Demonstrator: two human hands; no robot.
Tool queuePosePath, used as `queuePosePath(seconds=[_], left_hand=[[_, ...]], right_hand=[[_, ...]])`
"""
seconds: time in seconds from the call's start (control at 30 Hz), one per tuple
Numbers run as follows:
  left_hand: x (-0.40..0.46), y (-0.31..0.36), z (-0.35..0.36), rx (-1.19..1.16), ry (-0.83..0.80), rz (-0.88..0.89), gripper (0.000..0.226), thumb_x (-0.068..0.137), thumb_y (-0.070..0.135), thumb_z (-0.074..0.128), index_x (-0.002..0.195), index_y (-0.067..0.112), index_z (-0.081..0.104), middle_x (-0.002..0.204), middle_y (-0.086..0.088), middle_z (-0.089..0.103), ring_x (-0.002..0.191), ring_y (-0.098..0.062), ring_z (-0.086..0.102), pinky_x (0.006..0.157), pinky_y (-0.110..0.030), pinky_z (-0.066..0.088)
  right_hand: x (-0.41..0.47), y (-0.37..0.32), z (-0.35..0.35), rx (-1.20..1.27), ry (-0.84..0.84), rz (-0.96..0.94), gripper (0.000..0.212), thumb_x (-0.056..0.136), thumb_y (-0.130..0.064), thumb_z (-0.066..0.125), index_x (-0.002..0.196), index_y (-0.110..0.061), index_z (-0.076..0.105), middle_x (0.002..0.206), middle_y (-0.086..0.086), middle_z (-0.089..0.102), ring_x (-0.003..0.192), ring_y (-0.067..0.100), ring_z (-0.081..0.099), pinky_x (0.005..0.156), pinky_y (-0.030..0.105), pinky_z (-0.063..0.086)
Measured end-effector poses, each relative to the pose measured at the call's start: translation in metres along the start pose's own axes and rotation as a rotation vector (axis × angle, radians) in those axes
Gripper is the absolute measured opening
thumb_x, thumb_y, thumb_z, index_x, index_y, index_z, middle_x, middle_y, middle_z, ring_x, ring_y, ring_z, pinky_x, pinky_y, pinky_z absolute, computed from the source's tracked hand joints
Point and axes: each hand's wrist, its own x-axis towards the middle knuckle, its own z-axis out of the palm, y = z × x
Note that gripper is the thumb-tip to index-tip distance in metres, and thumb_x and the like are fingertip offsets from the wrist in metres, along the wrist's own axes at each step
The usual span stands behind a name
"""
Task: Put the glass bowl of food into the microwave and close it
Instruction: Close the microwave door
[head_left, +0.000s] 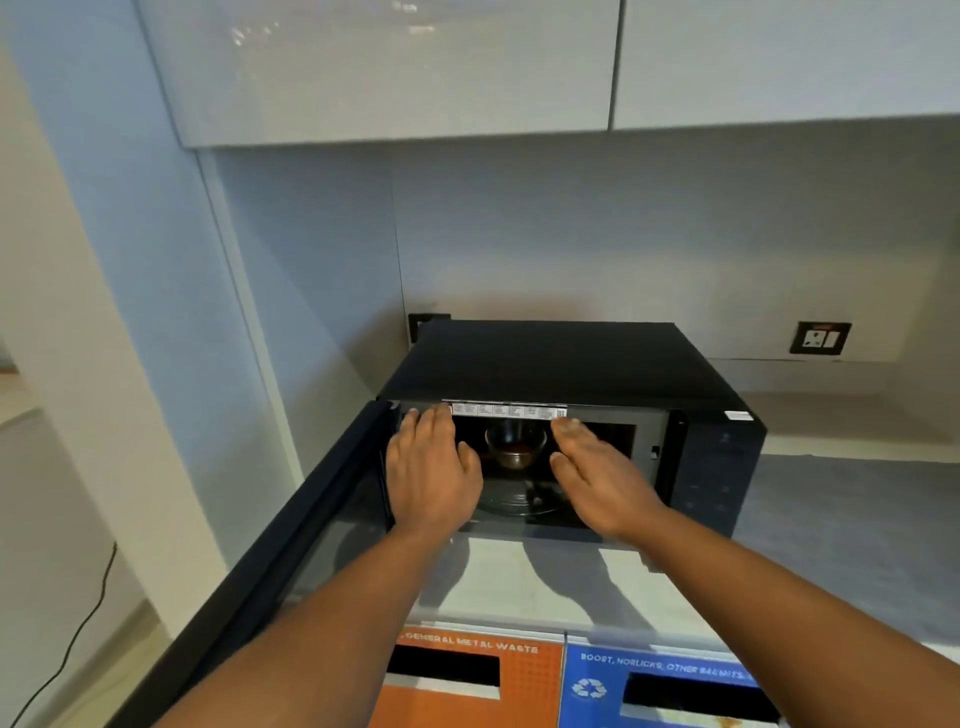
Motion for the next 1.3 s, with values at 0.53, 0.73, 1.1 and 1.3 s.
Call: queuePosePath(seconds=[0.53,0.73,1.1,1.3], left_hand=[[0.003,-0.026,-0.063,0.405,-0.445,-0.236,0.09,0.097,0.057,0.035,0.161,0.004,0.001,0.171,-0.021,-0.001,0.156,-0.042,0.001,0.126,-0.052,0.009],[0.009,-0.023,-0.071,0.31,-0.523,-0.27,0.086,0.1,0.058,0.025,0.161,0.003,-0.001,0.171,-0.018,-0.003,0.158,-0.035,0.001,0.127,-0.047,0.007],[0.014,0.011,-0.072,0.203,-0.693,-0.274,0.09,0.097,0.054,0.033,0.161,0.005,-0.008,0.17,-0.017,-0.016,0.157,-0.033,-0.013,0.127,-0.045,0.0],[0.015,0.034,-0.065,0.165,-0.721,-0.204,0.083,0.1,0.051,0.028,0.161,0.006,-0.006,0.17,-0.016,-0.015,0.157,-0.033,-0.013,0.127,-0.046,-0.001]], right_hand=[[-0.016,0.056,-0.063,-0.557,-0.058,0.123,0.075,0.102,-0.045,0.035,0.161,-0.015,-0.001,0.171,0.007,-0.004,0.157,0.023,-0.004,0.125,0.043,0.005],[-0.017,0.053,-0.069,-0.478,-0.075,0.142,0.076,0.1,-0.039,0.04,0.161,-0.014,0.002,0.171,0.007,0.001,0.157,0.022,0.0,0.126,0.043,0.007],[-0.014,0.054,-0.08,-0.384,-0.085,0.138,0.069,0.103,-0.047,0.032,0.16,-0.015,0.013,0.17,0.005,0.01,0.156,0.019,0.008,0.124,0.041,0.012],[-0.012,0.053,-0.085,-0.381,-0.073,0.122,0.071,0.102,-0.056,0.026,0.16,-0.014,0.018,0.17,0.006,0.015,0.156,0.019,0.013,0.124,0.041,0.015]])
